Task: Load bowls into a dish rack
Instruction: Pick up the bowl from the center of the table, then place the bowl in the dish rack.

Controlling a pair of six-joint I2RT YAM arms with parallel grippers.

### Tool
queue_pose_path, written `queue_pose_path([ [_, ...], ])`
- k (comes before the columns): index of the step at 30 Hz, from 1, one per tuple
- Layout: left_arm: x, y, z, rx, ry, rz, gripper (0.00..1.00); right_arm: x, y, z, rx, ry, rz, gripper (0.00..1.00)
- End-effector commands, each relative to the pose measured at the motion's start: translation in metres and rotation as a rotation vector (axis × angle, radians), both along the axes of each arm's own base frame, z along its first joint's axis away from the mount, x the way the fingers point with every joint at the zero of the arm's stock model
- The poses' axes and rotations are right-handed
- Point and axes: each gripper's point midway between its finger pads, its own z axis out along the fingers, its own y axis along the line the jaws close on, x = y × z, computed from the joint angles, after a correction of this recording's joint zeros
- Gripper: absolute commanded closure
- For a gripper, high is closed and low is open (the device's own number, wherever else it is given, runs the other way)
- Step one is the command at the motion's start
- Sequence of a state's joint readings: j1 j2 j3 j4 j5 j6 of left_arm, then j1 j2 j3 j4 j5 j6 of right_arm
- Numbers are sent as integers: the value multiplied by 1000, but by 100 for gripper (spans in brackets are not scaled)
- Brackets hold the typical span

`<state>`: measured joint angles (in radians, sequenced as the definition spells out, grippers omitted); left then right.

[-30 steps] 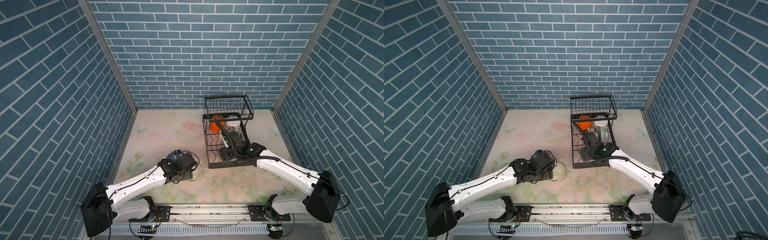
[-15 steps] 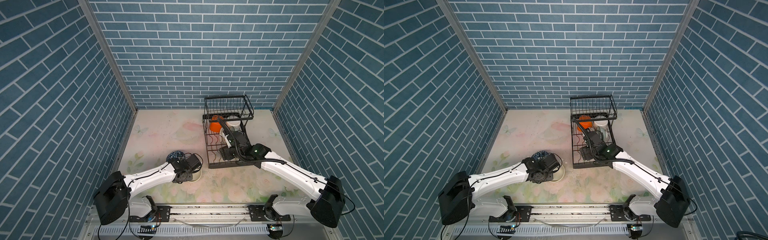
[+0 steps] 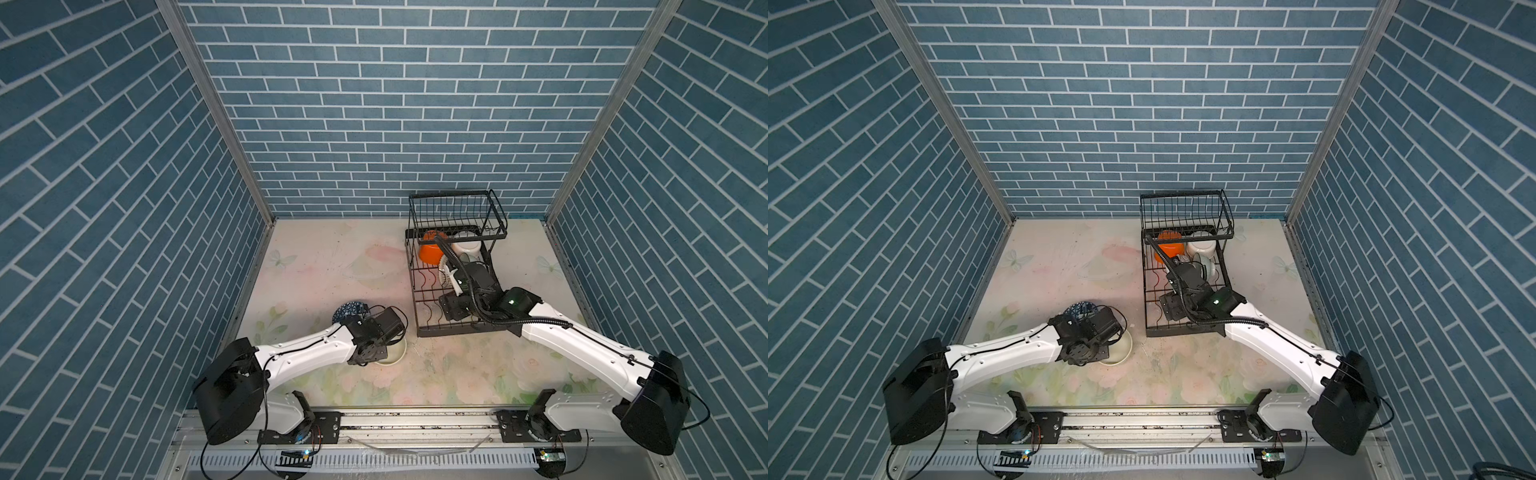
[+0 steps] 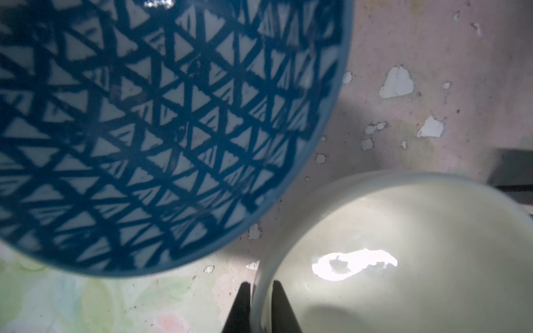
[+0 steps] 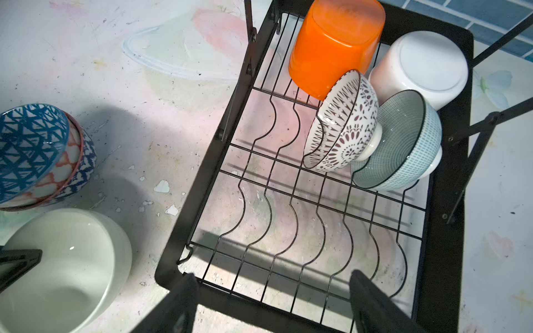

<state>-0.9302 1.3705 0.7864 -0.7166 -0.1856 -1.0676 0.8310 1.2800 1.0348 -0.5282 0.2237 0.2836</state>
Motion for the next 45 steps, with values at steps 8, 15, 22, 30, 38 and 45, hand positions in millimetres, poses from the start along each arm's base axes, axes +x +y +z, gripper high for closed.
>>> queue_pose_path([
  [8,3,-9,9,-32,-49,-56,100,-3,1,-5,-4,29,-2,17],
  [15,16,-25,39,-93,-154,-106,100,-8,6,4,17,49,30,23],
  [22,31,-40,71,-132,-246,-136,100,-19,17,22,72,71,90,28],
  [30,58,-45,112,-168,-419,-83,100,-32,36,38,177,128,150,29],
  [38,77,-64,131,-169,-461,-87,100,-30,54,39,214,169,164,37],
  [45,86,-75,127,-181,-451,-94,100,-22,63,29,190,176,134,43],
])
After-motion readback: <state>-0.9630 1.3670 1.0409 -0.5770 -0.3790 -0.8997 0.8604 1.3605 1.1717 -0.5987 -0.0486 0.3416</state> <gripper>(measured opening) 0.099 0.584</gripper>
